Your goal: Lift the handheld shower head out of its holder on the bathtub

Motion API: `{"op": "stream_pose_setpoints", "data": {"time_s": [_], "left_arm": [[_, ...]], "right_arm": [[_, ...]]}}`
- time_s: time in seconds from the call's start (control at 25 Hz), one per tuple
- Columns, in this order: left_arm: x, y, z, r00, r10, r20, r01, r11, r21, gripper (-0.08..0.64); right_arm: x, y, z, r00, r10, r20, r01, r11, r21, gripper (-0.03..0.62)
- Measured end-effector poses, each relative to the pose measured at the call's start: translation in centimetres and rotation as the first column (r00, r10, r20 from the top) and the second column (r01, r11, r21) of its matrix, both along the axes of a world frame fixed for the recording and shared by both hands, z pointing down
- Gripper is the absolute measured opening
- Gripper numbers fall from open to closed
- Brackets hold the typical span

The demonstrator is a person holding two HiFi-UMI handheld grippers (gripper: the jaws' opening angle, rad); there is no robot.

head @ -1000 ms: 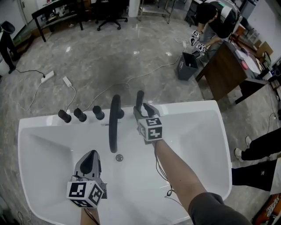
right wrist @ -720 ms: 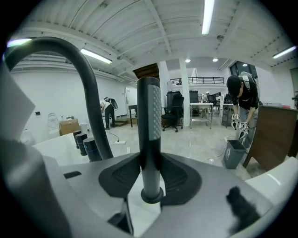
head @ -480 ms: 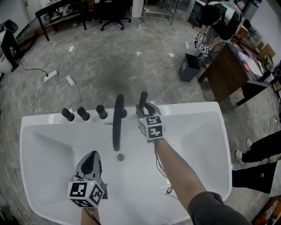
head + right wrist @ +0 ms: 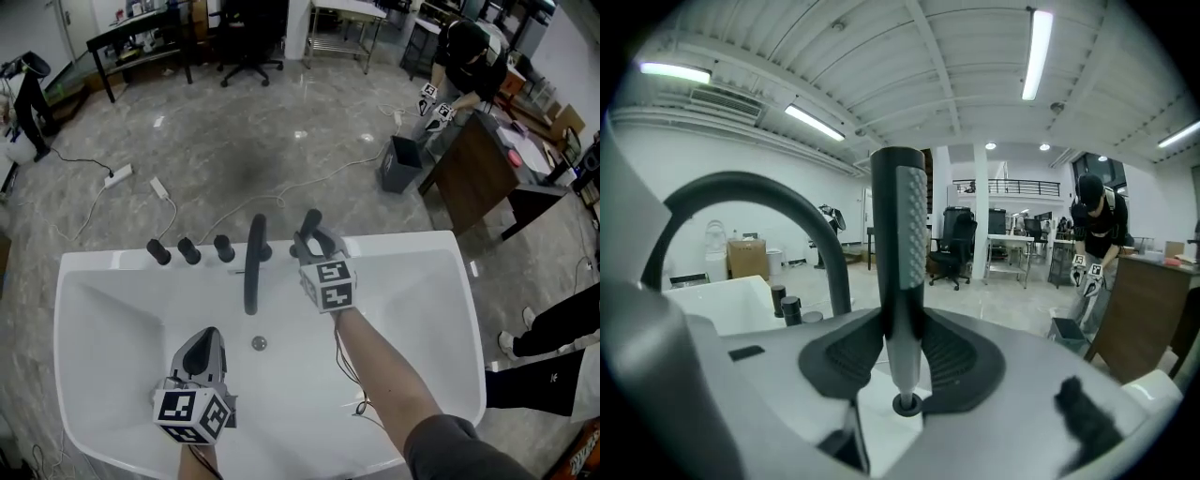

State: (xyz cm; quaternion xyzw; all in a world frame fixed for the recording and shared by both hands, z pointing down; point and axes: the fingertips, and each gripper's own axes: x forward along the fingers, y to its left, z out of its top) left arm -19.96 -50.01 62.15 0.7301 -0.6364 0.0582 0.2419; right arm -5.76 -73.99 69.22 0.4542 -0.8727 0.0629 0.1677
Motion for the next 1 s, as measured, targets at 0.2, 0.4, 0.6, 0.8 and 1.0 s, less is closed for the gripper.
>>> {"op": "stream_pose_setpoints", "data": {"time_s": [0.2, 0.4, 0.6, 0.8, 1.0], "left_arm": [[0.7, 3.0, -3.8, 1.000, -0.010, 0.001, 0.010, 1.000, 0.018, 0.015], [1.8, 6.0, -7.2, 1.000, -0.003, 0.009, 0.003, 0.999, 0.039, 0.015], [3.2, 8.6, -10.1, 1.000, 0.005, 0.012, -0.006, 0.997, 0.074, 0.015], [4.7, 11.0, -12.0, 1.000, 0.017, 0.011, -0.018, 0.994, 0.104, 0.015], [5.4, 14.3, -13.7, 1.000, 0.013, -0.019, -0.011, 0.992, 0.128, 0.015]], "right_arm": [[1.9, 2.7, -5.3, 0.998, 0.039, 0.045, -0.040, 0.999, 0.030, 0.135], [3.6, 6.9, -10.2, 0.996, 0.033, 0.087, -0.039, 0.997, 0.065, 0.135], [6.1, 13.1, -13.6, 0.993, 0.005, 0.115, -0.016, 0.995, 0.098, 0.135], [8.0, 17.9, -15.8, 0.993, 0.003, 0.121, -0.018, 0.992, 0.125, 0.135], [9.3, 22.7, -19.1, 0.990, -0.008, 0.138, -0.015, 0.986, 0.166, 0.135]]}}
